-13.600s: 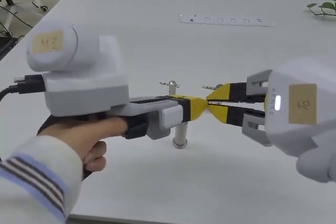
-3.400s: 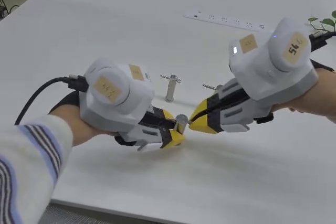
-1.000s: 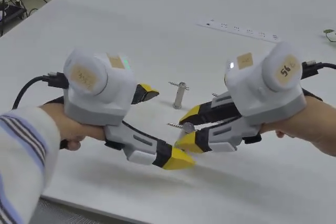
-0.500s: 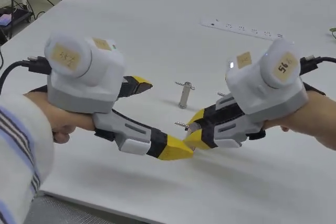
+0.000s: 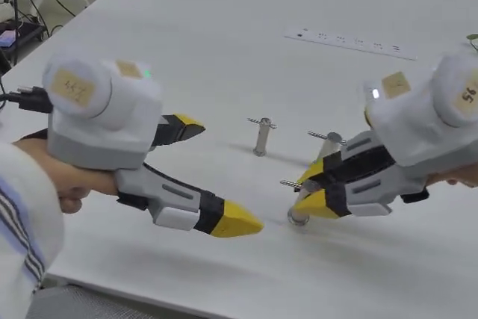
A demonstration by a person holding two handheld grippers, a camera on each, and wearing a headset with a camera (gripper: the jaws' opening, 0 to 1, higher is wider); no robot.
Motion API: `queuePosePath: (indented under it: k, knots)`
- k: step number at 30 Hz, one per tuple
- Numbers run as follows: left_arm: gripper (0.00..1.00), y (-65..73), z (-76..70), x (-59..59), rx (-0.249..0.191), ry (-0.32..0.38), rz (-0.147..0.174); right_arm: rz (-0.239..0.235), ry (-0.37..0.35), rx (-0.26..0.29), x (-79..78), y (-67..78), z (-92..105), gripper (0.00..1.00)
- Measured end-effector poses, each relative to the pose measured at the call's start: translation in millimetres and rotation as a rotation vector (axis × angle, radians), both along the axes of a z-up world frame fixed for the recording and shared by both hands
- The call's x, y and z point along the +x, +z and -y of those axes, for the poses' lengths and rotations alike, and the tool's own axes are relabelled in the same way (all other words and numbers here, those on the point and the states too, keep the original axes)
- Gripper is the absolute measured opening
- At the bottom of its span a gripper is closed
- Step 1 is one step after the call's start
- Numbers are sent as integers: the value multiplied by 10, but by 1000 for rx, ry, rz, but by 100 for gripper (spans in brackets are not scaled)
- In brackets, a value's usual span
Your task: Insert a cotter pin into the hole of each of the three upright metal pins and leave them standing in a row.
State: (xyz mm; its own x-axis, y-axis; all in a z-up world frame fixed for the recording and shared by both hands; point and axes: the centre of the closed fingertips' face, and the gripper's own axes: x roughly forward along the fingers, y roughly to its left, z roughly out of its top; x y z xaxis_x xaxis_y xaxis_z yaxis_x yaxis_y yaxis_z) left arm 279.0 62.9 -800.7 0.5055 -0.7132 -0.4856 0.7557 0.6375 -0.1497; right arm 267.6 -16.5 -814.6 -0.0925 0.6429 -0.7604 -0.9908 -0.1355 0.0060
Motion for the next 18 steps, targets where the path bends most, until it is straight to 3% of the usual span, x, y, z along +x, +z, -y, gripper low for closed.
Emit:
queuePosePath:
  k: [10,18]
  knots:
    - [99,59,-9,-45,11,-1,3,30,12,-29,291,42,577,14]
    - [99,124,-11,-123,35,-15,-1,42,-24,-53,590,-23,790,14]
